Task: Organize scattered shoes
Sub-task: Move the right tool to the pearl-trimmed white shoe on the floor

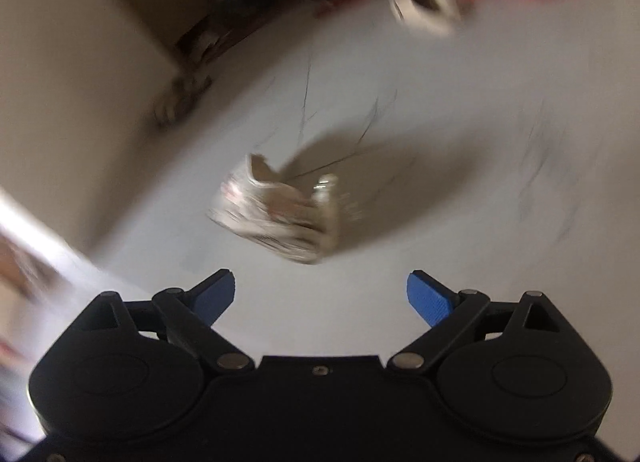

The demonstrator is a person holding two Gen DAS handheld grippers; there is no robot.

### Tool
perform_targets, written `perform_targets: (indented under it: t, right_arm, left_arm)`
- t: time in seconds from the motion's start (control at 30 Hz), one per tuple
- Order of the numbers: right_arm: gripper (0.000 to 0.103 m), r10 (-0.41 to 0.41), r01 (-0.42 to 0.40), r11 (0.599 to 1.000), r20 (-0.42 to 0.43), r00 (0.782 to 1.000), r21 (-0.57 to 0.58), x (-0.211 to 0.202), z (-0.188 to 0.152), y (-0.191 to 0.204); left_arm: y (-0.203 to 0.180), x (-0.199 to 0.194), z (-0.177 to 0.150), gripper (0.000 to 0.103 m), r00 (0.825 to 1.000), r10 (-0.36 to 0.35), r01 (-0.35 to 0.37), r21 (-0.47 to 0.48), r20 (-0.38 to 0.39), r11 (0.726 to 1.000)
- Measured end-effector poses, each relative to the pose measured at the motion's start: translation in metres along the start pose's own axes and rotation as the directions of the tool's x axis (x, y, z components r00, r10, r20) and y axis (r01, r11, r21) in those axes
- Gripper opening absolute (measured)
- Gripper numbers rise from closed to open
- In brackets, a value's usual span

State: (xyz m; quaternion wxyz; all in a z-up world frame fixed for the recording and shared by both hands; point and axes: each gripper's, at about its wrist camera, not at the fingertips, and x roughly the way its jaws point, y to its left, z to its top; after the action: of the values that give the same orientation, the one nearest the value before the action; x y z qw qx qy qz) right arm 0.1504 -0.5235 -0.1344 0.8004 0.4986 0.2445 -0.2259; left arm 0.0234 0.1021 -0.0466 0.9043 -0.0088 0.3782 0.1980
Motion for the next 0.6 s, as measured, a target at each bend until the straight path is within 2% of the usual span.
perform_targets:
  t: [0.07,0.17,0.23,0.3,0.4,0.53,0.6]
  right_arm:
    - [0.098,-0.002,0.003,0.994,-0.013,1.0,0.106,0.014,0.009,-0.006]
    - [0.098,0.023,-0.018,0.96,-0.015,1.0,0.279,0.034,0.008,-0.017]
    - [0.098,0.067,-0.041,0.9,-0.044,0.997,0.434,0.05,-0.001,-0.029]
    - [0.098,0.077,-0.044,0.858,-0.044,0.996,0.512,0.064,-0.003,-0.033]
    - [0.098,0.079,-0.068,0.83,0.003,0.997,0.553,0.075,-0.007,-0.03]
    - [0.098,0.084,-0.087,0.794,0.032,0.996,0.602,0.091,-0.008,-0.029]
    - [0.098,0.05,-0.064,0.8,0.04,0.998,0.596,0.094,-0.007,-0.027]
  left_arm:
    - [0.005,0.002,0.003,0.102,1.0,-0.006,0.007,-0.035,0.001,0.999]
    - [0.018,-0.001,0.005,0.102,0.999,0.0,0.003,-0.097,0.034,0.995]
    - [0.025,-0.002,0.006,0.102,0.999,-0.007,0.012,-0.114,0.047,0.993]
    - [0.029,-0.004,0.006,0.102,0.999,-0.016,0.021,-0.117,0.047,0.993]
    - [0.041,-0.007,0.008,0.102,0.999,-0.044,0.046,-0.141,0.016,0.989]
    - [0.06,-0.018,0.009,0.102,0.996,-0.062,0.071,-0.172,0.061,0.982]
    - [0.064,-0.024,0.01,0.102,0.994,-0.045,0.06,-0.159,0.095,0.986]
